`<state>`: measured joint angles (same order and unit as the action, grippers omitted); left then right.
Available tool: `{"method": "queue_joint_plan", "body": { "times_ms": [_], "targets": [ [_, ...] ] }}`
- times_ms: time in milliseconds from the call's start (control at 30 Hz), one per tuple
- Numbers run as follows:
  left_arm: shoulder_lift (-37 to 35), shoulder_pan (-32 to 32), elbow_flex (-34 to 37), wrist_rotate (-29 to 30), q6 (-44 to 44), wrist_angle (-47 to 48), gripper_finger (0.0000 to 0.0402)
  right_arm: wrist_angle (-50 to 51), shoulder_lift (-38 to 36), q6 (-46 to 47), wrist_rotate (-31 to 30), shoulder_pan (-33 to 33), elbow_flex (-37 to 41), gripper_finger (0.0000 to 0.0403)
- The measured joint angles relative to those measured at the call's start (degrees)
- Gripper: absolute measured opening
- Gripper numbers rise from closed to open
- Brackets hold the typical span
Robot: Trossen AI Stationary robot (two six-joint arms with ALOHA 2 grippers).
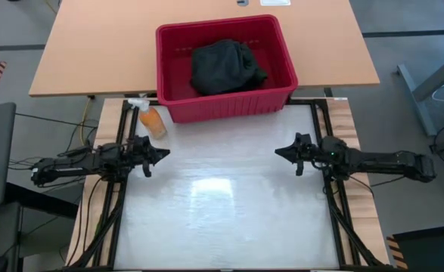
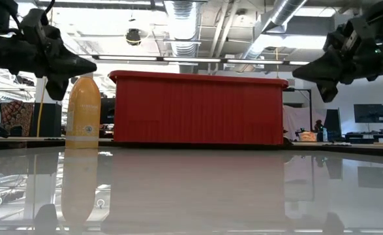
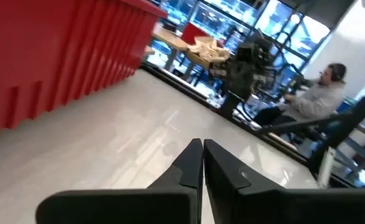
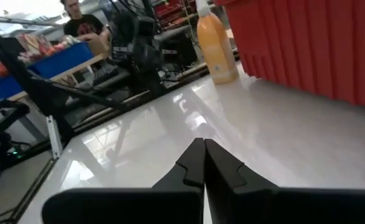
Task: Fold laundry
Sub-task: Return to Home Position
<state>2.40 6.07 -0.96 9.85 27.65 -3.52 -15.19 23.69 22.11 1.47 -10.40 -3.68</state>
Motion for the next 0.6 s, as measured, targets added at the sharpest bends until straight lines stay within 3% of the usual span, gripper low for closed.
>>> {"method": "queue_joint_plan", "body": {
  "times_ms": [200, 600],
  "targets": [
    [0.01, 0.00, 0.19, -4.45, 0.01, 1.30, 0.0000, 1.88, -4.49, 0.32, 2.98, -2.68, 3.17, 0.0019],
    [0.10, -0.02, 0.21, -3.39, -1.04, 1.45, 0.0000, 4.39, -4.81, -0.53, 1.78, -5.15, 3.21, 0.0053]
  ]
}}
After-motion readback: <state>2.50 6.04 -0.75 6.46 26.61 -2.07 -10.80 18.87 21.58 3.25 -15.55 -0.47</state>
